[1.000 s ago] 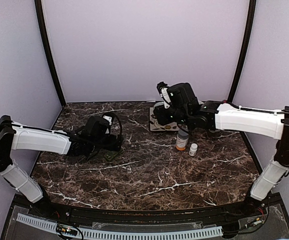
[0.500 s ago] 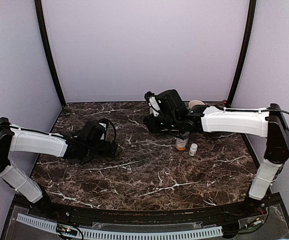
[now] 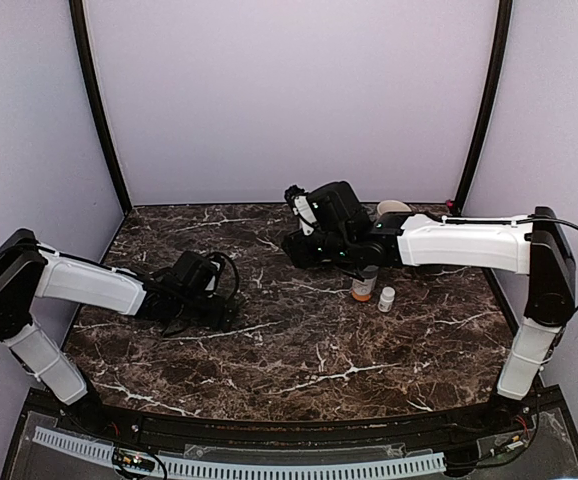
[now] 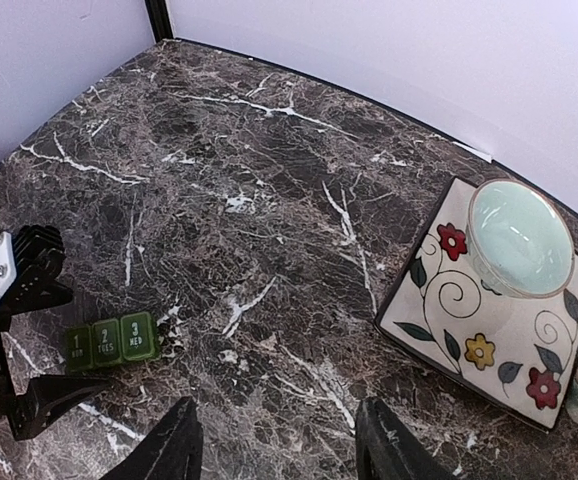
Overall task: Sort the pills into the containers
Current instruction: Pick up the pill container from the center of the board.
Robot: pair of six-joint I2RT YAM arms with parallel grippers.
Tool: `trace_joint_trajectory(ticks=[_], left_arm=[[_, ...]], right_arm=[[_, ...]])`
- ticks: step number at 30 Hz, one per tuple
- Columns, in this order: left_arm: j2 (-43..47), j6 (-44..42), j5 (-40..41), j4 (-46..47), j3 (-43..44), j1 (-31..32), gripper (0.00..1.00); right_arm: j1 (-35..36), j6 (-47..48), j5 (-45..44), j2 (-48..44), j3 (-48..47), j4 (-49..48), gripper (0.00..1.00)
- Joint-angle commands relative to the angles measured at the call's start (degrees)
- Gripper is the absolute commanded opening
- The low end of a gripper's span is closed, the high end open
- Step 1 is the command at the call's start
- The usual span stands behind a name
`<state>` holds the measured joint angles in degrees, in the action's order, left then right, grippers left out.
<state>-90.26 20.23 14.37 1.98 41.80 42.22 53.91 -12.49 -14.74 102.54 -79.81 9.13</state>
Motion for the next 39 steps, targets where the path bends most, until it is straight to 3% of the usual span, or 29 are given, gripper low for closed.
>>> trace_joint_trajectory(ticks=[1, 10, 17, 22, 30, 39], left_arm=[[-0.7, -0.84, -0.56, -1.4, 0.71, -0.38, 0.98], [-2.36, -1.68, 0.54, -1.47, 1.17, -0.36, 0.96], [-3.53, -2.64, 0.42, -0.54, 1.87, -0.37, 0.88], [-4.38, -3.47, -0.21, -0.14, 2.7, -0.37, 0.71], [-3.11, -4.07, -1.56, -0.56, 3.29, -0.38, 0.28], [0.54, -4.38, -9.23, -0.57, 4.48, -0.57, 0.27]], right_arm=[[0.58, -0.34, 0.59, 0.75, -0.74, -2.4, 0.53], [0.63, -0.7, 0.48, 0.72, -0.21, -2.71, 0.53], [0.64, -0.96, 0.36, 0.72, 0.17, -2.97, 0.53], [0.63, -1.05, 0.01, 0.65, 0.6, -3.09, 0.53], [0.66, -1.67, 0.39, 0.49, 1.46, -3.62, 0.53], [0.58, -4.78, 5.17, -0.83, 5.31, -7.29, 0.53]])
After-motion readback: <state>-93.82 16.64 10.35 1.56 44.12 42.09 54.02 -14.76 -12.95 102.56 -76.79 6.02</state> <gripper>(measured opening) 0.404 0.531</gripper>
